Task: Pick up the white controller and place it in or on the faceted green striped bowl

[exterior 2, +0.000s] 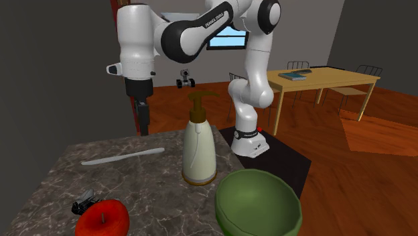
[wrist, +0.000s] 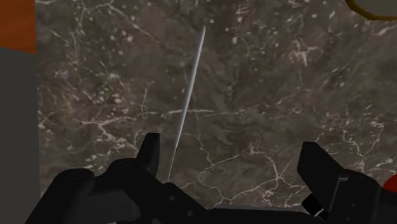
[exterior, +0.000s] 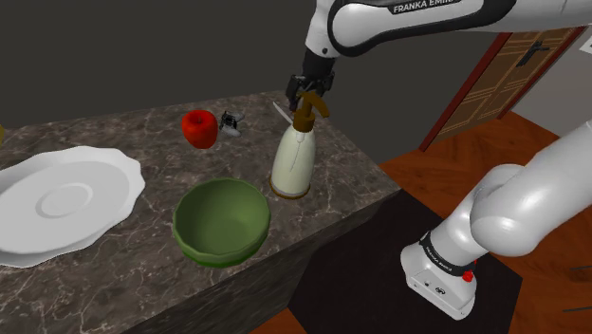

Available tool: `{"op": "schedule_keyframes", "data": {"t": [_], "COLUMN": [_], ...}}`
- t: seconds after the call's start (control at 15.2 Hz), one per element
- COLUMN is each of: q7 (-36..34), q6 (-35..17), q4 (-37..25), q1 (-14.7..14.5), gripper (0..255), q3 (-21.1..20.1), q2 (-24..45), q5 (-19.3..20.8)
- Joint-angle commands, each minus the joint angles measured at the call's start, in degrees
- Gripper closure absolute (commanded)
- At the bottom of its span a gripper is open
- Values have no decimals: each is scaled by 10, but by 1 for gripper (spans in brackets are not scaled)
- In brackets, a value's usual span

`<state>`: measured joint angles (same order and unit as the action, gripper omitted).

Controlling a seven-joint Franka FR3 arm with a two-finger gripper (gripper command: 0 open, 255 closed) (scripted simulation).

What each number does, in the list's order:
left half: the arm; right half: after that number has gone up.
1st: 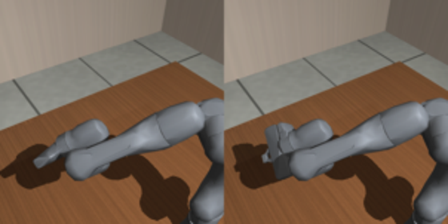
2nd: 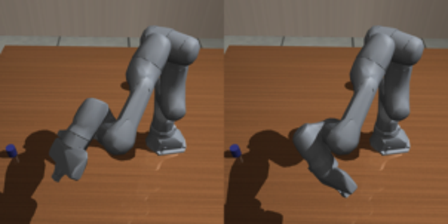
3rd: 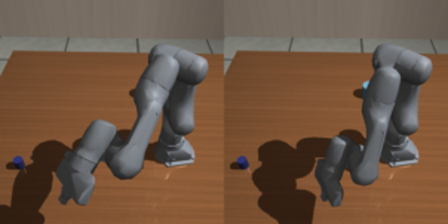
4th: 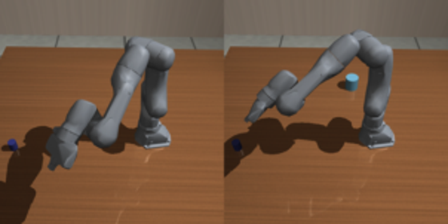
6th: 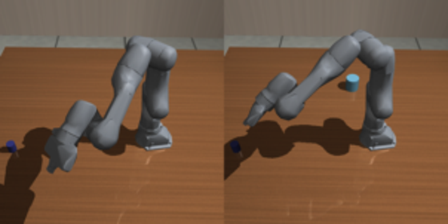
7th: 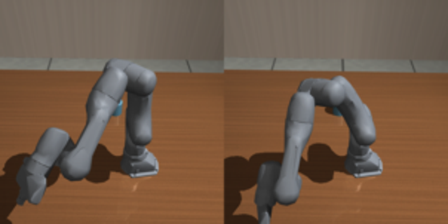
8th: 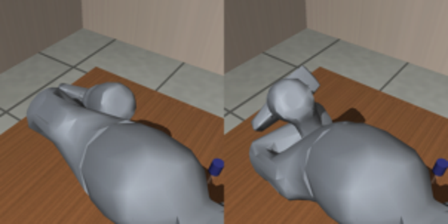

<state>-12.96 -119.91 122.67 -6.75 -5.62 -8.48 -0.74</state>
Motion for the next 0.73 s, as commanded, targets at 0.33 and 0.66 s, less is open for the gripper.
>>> {"op": "schedule_keyframes", "data": {"t": [0.33, 0.66], "q7": [-43, -71], "q6": [-33, -35], "q4": [-127, -241], "q1": [-18, -36], "gripper": [0, 0], "q3": [-21, -28], "q2": [141, 245], "q5": [18, 38]}}
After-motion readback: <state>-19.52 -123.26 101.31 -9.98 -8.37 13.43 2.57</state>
